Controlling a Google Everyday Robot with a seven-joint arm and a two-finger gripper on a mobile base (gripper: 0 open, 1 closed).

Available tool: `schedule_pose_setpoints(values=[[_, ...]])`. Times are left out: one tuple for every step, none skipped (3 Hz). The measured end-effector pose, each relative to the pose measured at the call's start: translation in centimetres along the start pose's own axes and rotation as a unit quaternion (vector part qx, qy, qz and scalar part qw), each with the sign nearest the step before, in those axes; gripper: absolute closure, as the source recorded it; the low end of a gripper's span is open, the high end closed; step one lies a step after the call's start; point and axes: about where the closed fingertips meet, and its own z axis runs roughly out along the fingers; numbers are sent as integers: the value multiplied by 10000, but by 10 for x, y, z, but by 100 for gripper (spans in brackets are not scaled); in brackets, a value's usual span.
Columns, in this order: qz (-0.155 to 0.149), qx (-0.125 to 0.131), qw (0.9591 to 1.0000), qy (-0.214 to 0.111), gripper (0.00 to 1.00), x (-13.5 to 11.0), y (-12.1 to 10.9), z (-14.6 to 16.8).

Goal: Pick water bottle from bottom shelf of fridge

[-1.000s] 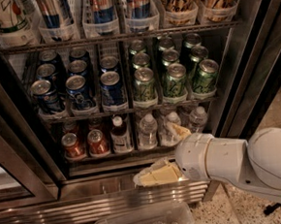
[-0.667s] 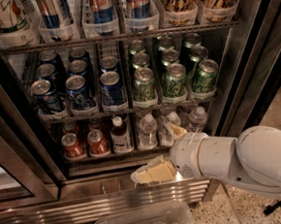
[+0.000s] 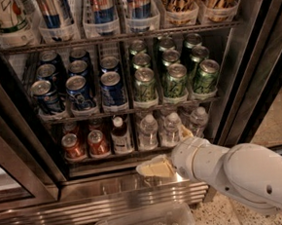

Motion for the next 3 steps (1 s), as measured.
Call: schedule_pose_setpoints(values=[[-155,554,9980,-266,0,5,-21,0],[-270,940,9929,-670,0,16,-34,-3],[-191,1021,9893,-1022,0,25,-39,-2]])
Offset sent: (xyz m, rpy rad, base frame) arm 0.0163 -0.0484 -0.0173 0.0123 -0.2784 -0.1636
